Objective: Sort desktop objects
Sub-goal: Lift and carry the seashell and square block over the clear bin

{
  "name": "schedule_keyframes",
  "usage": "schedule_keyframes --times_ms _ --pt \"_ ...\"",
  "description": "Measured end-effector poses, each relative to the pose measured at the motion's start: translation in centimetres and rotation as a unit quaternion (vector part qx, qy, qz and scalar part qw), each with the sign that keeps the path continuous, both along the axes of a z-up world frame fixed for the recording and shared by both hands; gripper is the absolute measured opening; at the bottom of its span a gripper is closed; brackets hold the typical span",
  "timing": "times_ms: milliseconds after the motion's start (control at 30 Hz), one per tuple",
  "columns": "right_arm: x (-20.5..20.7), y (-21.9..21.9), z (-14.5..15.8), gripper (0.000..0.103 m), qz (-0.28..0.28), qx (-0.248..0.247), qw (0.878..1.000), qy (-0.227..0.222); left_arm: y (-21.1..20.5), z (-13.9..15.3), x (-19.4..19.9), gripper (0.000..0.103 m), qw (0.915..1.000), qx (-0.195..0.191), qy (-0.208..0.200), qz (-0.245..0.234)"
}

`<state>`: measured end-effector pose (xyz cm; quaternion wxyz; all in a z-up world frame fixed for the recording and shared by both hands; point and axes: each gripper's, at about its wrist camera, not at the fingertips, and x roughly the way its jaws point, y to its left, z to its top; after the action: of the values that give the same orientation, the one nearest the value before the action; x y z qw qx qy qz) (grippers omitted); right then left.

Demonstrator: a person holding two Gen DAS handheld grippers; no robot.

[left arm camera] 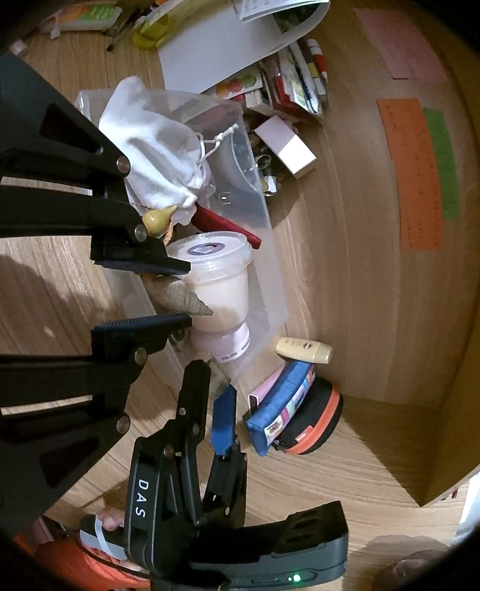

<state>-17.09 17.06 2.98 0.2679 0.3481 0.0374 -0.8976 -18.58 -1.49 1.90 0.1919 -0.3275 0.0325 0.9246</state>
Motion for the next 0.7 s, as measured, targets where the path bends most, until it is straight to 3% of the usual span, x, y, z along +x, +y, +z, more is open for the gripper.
schedule_keyframes --times_ms 600,700 --pt "0.0 -1.4 -0.6 0.038 0.0 0.025 1.0 0.013 0.2 -1.0 -0.7 0.021 0.9999 -0.002 -0.014 0.004" --pt "0.2 -1.6 -0.4 0.042 -0.003 0.031 0.999 0.017 0.1 -0.9 -0.7 0.021 0.9998 0.004 -0.019 0.003"
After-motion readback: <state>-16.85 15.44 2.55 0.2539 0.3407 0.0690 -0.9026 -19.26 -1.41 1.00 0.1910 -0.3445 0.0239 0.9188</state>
